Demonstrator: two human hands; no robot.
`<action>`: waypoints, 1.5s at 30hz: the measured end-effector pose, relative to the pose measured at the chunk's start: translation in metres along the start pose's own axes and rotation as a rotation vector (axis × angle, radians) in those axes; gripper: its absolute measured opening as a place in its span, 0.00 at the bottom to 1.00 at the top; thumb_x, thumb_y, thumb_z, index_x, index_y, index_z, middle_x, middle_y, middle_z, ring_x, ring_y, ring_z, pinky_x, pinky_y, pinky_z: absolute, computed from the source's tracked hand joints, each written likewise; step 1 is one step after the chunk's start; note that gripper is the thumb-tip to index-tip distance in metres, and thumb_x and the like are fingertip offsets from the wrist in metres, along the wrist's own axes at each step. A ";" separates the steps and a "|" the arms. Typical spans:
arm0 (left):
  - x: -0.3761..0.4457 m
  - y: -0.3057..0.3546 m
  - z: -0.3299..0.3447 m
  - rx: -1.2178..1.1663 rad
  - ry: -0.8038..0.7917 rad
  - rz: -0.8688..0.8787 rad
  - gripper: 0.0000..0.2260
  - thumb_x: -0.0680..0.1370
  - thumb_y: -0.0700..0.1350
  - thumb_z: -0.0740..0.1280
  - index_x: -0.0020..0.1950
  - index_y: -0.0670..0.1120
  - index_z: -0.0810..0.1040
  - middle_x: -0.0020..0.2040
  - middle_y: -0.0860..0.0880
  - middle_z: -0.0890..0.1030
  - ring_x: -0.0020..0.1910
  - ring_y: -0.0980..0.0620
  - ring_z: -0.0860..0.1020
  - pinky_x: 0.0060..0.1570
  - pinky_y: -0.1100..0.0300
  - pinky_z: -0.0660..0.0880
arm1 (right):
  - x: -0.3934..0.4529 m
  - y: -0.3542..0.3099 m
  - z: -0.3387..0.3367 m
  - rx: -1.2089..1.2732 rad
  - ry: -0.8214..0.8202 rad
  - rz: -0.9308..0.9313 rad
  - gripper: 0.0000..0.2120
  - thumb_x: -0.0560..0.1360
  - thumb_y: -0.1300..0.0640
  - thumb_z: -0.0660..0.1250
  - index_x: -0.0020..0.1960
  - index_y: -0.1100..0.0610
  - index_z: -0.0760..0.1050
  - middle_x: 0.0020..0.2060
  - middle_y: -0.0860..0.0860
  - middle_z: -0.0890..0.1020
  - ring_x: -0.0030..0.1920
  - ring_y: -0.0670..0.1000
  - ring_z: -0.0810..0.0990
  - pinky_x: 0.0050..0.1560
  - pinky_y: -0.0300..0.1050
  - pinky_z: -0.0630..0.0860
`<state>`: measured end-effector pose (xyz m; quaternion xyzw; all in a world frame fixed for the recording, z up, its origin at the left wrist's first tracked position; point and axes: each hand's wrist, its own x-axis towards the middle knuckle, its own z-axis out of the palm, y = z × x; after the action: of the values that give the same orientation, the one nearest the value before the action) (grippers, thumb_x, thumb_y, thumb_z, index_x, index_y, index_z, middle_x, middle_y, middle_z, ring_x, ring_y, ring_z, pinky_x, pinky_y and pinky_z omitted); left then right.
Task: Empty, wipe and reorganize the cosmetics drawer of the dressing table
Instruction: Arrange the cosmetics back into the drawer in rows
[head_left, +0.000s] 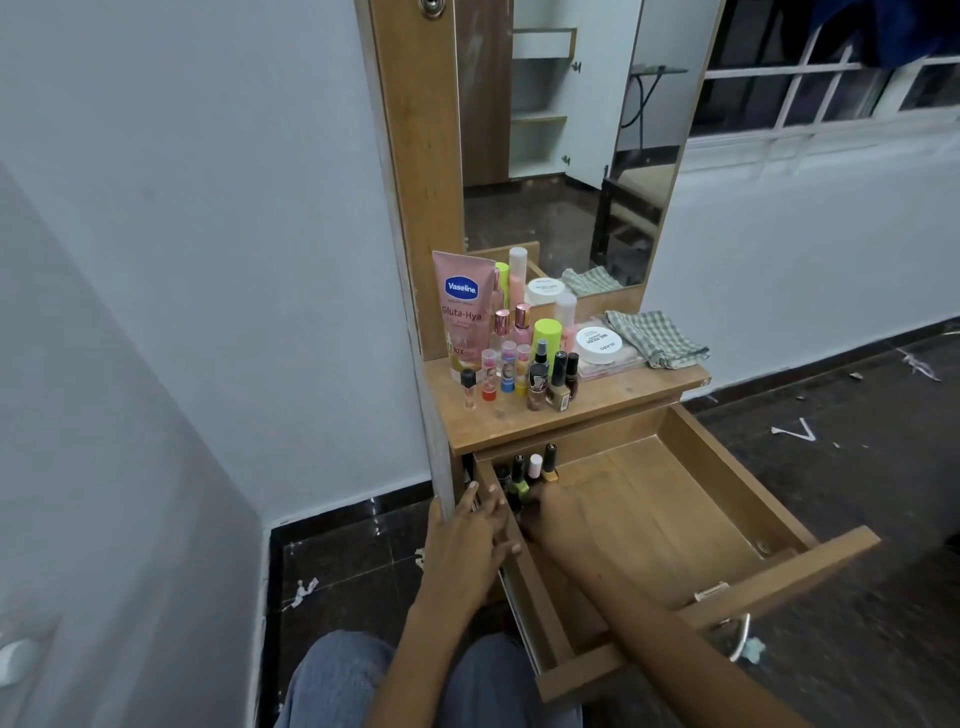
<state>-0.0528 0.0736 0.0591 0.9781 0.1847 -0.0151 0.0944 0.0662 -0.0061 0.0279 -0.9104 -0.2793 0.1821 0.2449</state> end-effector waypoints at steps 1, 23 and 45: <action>0.000 0.001 -0.001 0.010 -0.004 -0.001 0.25 0.80 0.56 0.58 0.76 0.51 0.60 0.78 0.54 0.56 0.77 0.52 0.49 0.73 0.43 0.45 | 0.001 0.001 0.000 0.037 -0.008 -0.013 0.10 0.77 0.60 0.63 0.56 0.63 0.78 0.51 0.60 0.82 0.51 0.57 0.79 0.46 0.39 0.67; 0.021 0.025 -0.027 0.217 -0.079 -0.035 0.15 0.77 0.51 0.66 0.61 0.47 0.77 0.65 0.47 0.74 0.67 0.50 0.69 0.69 0.50 0.55 | 0.011 -0.026 -0.091 0.015 0.655 -0.328 0.21 0.75 0.54 0.69 0.67 0.51 0.72 0.48 0.50 0.76 0.41 0.47 0.76 0.39 0.43 0.74; 0.012 0.014 -0.017 0.024 -0.057 -0.091 0.27 0.77 0.55 0.65 0.73 0.46 0.65 0.72 0.44 0.68 0.75 0.50 0.59 0.74 0.50 0.49 | -0.013 0.001 -0.080 0.174 0.328 -0.110 0.14 0.62 0.57 0.79 0.47 0.53 0.81 0.41 0.47 0.84 0.43 0.46 0.82 0.46 0.47 0.80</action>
<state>-0.0363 0.0682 0.0775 0.9690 0.2258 -0.0493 0.0868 0.0941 -0.0417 0.0950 -0.8867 -0.2683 0.0410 0.3744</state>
